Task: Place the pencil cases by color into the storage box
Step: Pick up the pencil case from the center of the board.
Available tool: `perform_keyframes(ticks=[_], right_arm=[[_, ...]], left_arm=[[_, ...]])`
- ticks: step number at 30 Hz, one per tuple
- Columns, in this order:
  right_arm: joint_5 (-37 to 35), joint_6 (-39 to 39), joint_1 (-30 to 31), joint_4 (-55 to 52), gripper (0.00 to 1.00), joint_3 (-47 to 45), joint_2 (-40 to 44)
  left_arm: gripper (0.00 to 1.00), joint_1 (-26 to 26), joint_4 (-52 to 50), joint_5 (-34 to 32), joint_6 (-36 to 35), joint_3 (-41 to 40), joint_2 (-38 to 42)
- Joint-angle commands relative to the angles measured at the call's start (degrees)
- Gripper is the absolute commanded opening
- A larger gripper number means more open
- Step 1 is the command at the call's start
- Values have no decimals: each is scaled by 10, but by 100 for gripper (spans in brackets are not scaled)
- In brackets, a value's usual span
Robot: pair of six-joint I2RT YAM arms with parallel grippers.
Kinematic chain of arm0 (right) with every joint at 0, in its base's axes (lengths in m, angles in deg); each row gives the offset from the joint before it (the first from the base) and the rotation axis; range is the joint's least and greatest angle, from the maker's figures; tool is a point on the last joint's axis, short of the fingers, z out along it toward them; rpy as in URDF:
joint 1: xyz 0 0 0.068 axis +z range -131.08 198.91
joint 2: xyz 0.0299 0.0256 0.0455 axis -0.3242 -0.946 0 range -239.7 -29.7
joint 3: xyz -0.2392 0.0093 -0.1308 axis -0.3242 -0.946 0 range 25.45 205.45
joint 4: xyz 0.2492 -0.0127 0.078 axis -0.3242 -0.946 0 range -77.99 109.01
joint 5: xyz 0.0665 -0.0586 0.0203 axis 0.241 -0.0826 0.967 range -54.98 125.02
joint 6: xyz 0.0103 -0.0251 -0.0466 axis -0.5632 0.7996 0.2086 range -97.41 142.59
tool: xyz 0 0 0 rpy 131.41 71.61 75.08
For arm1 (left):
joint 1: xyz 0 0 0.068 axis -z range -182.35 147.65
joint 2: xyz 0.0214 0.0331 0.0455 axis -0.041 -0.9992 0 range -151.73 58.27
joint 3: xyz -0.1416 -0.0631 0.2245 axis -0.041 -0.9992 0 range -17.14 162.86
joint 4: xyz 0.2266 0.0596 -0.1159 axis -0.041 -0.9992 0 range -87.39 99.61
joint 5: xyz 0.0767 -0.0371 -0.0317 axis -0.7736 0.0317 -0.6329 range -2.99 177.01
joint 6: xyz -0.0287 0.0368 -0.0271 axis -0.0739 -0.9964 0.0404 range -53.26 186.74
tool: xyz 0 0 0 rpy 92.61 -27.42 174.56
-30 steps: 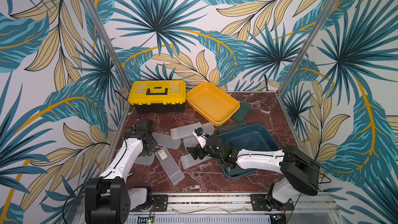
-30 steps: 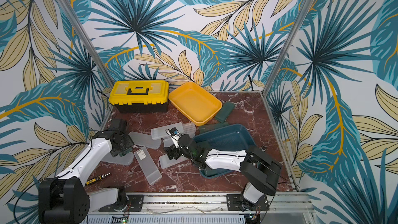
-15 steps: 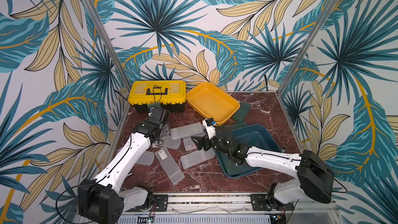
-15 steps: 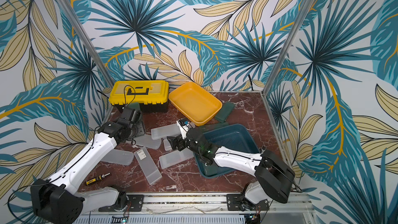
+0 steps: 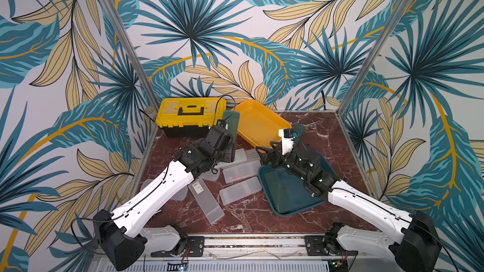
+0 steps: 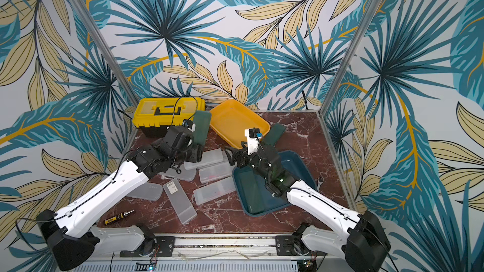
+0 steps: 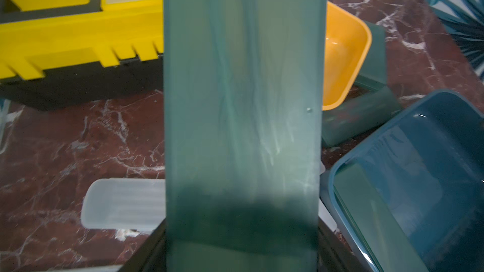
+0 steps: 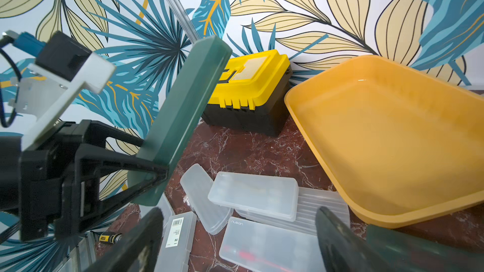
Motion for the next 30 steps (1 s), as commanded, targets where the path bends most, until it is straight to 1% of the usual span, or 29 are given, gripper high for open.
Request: perform_keyframes(ticks=[1, 4, 5, 8, 14, 19, 22, 24, 27, 30], right_arm=[[36, 10, -26, -25, 91, -12, 28], [96, 13, -57, -5, 91, -15, 46], [122, 15, -68, 4, 91, -15, 49], [187, 14, -99, 24, 91, -6, 49], [268, -7, -148, 71, 91, 1, 49], [314, -16, -176, 104, 91, 4, 61], [349, -28, -193, 142, 91, 0, 70], [367, -35, -202, 165, 91, -1, 73], [384, -40, -209, 188, 91, 0, 74], [386, -24, -213, 157, 91, 12, 83]], left_arm=[[65, 10, 65, 54, -39, 31, 3], [65, 12, 92, 98, -57, 30, 2], [65, 13, 100, 135, -65, 30, 2], [65, 13, 113, 194, -77, 36, 0], [64, 13, 151, 288, -98, 40, 6], [64, 13, 202, 335, -112, 34, 8], [64, 13, 246, 363, -111, 19, 13], [63, 13, 252, 388, -113, 22, 10], [63, 13, 254, 406, -116, 32, 6], [63, 13, 250, 403, -124, 40, 0]])
